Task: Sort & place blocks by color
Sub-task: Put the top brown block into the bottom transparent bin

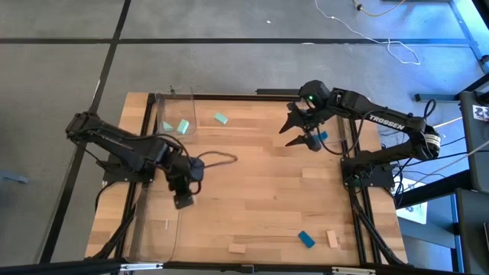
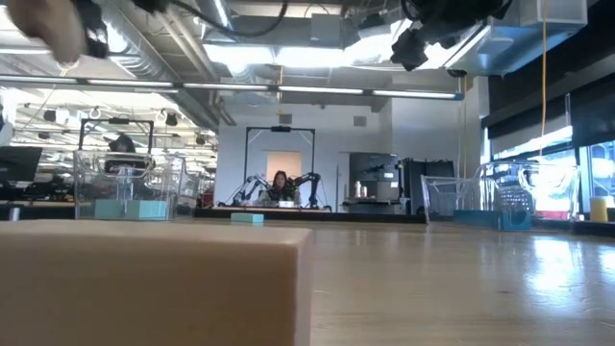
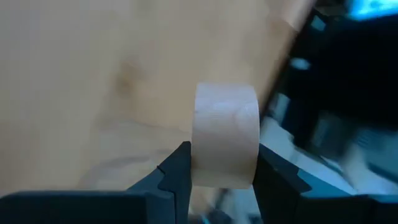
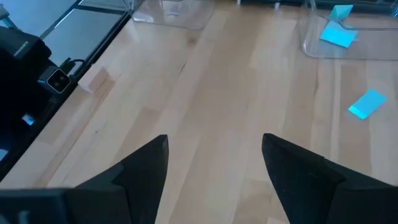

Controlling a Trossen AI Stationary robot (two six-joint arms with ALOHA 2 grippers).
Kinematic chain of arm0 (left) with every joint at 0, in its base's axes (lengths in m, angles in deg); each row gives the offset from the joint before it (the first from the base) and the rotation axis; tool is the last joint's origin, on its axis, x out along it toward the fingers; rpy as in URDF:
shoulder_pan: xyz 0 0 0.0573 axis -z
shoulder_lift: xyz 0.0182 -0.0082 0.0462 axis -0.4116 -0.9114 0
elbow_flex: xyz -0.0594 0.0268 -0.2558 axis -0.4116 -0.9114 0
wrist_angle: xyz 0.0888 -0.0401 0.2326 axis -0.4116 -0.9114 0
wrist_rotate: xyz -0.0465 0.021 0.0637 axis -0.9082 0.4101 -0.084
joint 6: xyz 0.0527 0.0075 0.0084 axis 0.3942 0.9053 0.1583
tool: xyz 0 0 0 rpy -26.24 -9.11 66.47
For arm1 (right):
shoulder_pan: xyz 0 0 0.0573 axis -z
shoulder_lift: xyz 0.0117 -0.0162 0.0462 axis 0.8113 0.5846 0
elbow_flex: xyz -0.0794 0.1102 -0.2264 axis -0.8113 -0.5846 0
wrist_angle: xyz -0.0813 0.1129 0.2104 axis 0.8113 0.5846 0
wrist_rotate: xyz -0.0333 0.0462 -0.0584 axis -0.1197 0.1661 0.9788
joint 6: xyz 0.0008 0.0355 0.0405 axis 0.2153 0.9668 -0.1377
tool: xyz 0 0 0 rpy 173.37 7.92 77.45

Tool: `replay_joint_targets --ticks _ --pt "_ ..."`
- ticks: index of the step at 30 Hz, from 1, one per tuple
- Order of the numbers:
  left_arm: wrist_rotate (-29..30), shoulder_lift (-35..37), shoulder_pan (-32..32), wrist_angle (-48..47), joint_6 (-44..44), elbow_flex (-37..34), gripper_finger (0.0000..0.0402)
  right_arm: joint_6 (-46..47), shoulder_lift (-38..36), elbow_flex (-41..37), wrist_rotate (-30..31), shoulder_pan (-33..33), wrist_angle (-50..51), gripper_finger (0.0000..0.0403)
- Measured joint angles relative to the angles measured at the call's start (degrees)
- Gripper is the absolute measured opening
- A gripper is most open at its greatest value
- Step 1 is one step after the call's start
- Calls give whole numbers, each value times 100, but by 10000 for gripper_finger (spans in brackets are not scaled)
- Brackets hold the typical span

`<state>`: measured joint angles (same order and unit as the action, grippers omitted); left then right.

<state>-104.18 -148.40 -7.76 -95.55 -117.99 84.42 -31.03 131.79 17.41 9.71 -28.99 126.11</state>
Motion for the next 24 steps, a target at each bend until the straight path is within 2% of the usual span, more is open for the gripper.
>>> replay_joint_targets --ticks 6,10,18,24 --pt "-965 57 398 -101 -838 -8 124 -11 0 0 -137 2 2 259" --pt "-1331 88 696 -123 -1437 -8 124 -13 0 0 -264 0 6 259" --pt "-901 -57 1490 -465 -2175 -130 124 -13 0 -2 -261 1 -3 259" --pt "-555 -276 1804 -434 -2455 -290 124 -15 0 -2 -261 2 -3 259"
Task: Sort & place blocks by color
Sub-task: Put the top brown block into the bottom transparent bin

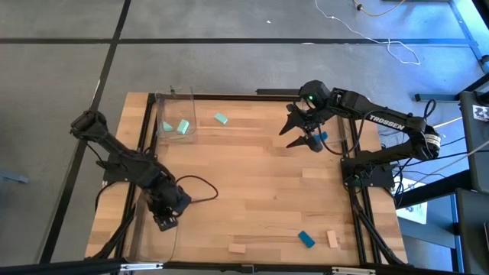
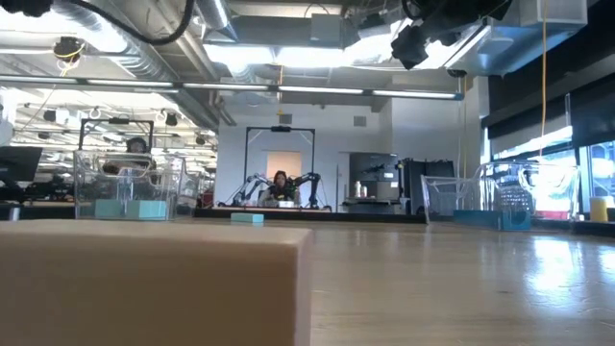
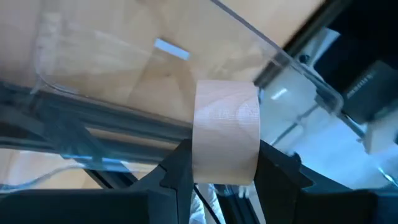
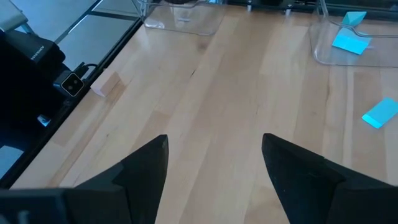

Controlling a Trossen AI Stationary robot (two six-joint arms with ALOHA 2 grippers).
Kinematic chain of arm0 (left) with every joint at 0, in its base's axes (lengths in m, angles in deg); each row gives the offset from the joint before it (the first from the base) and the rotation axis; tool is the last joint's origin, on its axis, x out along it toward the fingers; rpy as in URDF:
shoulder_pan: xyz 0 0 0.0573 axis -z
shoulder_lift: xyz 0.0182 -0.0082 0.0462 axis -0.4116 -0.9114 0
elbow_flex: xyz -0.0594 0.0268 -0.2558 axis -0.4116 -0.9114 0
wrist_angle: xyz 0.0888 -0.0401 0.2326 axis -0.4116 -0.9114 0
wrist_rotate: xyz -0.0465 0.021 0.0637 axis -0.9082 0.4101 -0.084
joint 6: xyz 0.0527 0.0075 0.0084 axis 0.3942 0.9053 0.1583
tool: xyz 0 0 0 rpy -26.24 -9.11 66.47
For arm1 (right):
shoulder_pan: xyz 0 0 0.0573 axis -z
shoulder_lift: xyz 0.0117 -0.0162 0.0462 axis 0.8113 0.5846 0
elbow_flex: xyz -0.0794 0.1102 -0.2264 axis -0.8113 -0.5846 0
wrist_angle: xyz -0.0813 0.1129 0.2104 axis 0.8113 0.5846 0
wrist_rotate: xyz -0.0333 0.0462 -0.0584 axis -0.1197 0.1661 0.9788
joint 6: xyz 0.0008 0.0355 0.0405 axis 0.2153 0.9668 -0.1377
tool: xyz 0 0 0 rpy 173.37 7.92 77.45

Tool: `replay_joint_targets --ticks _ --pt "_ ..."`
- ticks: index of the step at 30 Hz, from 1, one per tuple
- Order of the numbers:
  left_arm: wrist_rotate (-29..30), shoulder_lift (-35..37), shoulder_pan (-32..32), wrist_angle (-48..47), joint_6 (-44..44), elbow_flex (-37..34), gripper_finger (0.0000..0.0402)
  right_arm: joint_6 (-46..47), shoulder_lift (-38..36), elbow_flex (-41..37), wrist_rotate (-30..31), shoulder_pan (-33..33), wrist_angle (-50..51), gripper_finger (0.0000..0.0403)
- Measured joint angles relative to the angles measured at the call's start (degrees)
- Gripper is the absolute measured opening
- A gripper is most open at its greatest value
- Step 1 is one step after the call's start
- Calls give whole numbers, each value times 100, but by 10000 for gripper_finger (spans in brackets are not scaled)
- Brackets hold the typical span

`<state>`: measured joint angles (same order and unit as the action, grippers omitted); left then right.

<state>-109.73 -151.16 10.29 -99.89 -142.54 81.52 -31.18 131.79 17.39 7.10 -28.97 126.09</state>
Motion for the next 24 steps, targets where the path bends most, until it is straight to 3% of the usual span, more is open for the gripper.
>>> replay_joint_targets --ticks 16,24 --pt "270 -598 46 32 97 -13 148 0 0 -2 2 0 -1 259" --pt "300 -601 81 78 92 -13 140 0 0 -2 4 0 -2 259"
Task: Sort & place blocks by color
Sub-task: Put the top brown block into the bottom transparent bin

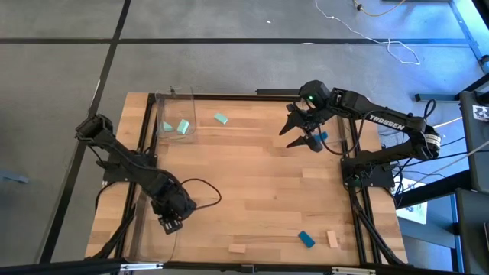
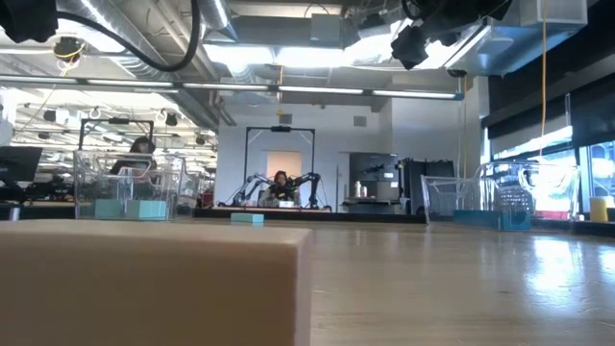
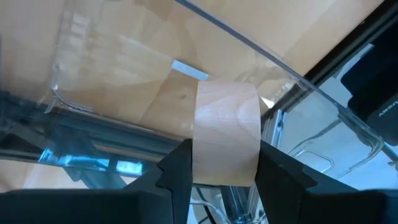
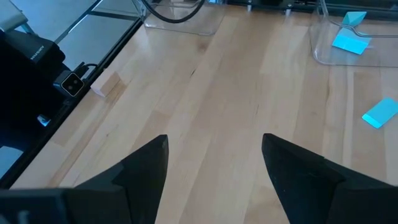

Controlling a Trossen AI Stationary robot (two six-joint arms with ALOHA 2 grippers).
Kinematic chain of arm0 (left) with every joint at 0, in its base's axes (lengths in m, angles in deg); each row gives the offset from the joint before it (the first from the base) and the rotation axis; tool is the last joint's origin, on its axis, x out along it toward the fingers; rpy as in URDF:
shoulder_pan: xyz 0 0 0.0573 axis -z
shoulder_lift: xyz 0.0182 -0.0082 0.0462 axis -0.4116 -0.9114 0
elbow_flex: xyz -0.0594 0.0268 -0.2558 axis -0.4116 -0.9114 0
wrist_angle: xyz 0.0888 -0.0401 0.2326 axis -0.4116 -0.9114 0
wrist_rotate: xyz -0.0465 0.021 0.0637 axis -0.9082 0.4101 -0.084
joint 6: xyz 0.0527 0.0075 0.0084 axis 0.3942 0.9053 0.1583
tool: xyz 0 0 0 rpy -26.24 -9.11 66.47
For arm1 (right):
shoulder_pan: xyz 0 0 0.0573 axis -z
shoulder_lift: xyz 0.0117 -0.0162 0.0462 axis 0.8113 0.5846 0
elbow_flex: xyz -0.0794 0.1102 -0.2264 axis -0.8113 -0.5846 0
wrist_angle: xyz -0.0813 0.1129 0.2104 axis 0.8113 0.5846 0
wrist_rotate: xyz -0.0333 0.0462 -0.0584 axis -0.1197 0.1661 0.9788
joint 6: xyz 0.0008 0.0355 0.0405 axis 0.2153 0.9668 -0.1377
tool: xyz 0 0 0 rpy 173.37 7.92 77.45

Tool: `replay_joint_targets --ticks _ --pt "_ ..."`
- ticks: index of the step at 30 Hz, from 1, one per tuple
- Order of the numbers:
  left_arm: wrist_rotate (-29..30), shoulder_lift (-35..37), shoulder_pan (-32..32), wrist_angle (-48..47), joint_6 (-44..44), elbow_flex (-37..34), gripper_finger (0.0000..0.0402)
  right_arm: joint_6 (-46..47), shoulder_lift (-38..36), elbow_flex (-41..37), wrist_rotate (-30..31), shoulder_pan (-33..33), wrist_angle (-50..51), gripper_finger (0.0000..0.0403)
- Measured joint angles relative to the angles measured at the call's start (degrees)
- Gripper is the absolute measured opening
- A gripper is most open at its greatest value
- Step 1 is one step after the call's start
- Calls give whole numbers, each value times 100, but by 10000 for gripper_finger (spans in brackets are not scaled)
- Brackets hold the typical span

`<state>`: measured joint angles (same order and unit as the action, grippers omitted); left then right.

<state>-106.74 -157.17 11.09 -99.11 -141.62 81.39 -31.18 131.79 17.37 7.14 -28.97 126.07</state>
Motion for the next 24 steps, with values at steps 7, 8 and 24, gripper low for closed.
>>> replay_joint_targets --ticks 7,8,24 --pt "175 0 0 -2 5 0 139 0 0 -2 0 0 0 259" --pt "241 0 -2 -7 3 0 144 0 0 -2 0 0 0 259" --pt "294 0 -1 -24 -23 0 162 2 0 -2 0 0 0 259"
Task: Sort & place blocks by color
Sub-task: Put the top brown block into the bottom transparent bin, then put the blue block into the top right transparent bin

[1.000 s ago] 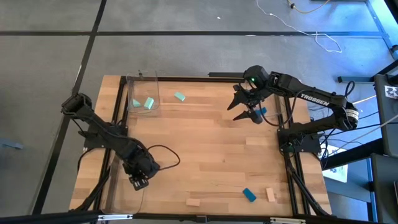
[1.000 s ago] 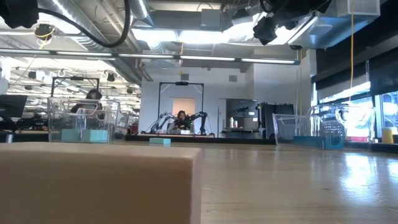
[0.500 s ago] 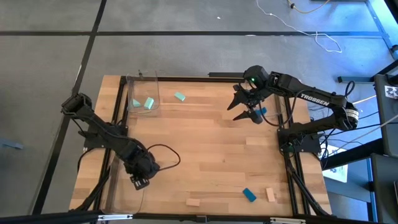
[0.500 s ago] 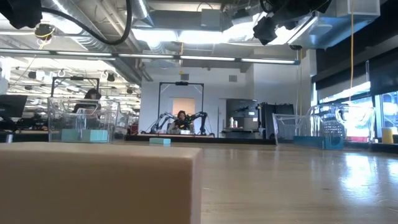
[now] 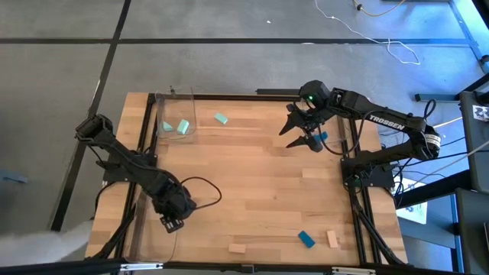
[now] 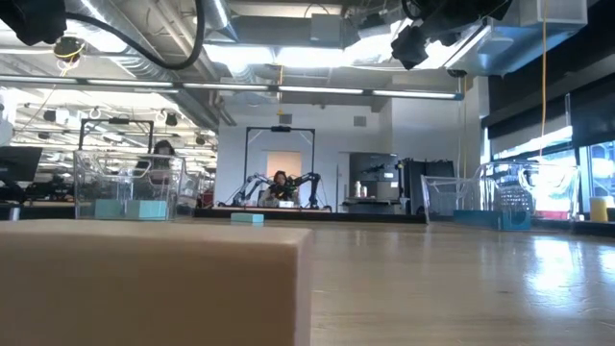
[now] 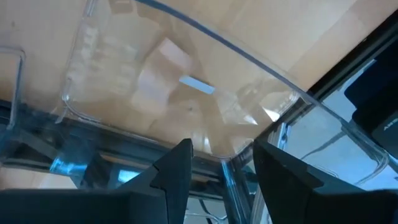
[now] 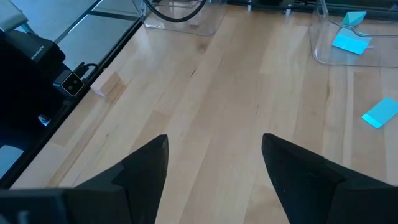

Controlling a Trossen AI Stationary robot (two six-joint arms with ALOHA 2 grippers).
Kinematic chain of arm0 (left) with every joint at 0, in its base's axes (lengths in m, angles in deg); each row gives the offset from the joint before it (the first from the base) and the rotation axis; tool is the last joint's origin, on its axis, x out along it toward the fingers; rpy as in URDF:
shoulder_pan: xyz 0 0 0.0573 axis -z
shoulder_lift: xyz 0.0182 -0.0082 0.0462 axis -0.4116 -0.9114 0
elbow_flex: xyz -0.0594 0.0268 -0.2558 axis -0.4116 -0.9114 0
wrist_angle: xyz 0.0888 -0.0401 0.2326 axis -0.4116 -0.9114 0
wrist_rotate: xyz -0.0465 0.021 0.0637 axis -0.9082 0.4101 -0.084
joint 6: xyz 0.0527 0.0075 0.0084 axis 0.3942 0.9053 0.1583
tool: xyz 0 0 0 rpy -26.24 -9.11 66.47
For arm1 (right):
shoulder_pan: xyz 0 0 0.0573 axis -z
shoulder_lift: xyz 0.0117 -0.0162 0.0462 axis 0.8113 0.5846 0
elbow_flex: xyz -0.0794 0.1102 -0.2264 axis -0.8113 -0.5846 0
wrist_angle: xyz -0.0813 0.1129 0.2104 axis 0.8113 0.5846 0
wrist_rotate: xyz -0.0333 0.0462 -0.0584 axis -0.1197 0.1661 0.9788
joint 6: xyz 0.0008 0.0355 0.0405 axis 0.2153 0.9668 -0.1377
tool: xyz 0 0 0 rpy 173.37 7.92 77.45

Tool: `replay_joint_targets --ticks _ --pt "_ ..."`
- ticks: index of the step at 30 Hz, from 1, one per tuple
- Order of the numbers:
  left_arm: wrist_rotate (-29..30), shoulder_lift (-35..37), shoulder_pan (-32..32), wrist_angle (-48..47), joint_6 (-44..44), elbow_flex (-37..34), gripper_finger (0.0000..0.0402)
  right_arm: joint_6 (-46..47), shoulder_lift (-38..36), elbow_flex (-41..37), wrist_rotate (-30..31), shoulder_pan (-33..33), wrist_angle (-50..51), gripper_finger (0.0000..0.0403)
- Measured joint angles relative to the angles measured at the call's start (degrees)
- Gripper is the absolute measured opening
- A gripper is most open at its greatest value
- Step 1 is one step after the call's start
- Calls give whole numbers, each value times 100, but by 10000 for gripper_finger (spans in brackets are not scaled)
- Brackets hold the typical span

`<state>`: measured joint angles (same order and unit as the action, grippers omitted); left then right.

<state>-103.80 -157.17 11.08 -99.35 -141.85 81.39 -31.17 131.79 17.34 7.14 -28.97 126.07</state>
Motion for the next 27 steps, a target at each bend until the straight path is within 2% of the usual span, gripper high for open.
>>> replay_joint_targets --ticks 8,12,15,19,23,27 --pt "-299 150 -53 15 -472 25 162 27 0 0 -2 0 0 259" --pt "-127 304 -174 20 -730 259 163 31 0 0 -2 -2 0 259" --pt "300 435 -263 29 -860 550 163 35 0 0 -2 -2 0 259" --pt "1198 479 -433 32 -648 1049 163 31 0 0 -4 -2 2 259" --pt "1996 471 -576 212 195 1522 163 30 0 0 -115 -17 28 259" --pt "2652 428 -735 685 1407 1682 162 28 0 0 -370 -189 87 259"
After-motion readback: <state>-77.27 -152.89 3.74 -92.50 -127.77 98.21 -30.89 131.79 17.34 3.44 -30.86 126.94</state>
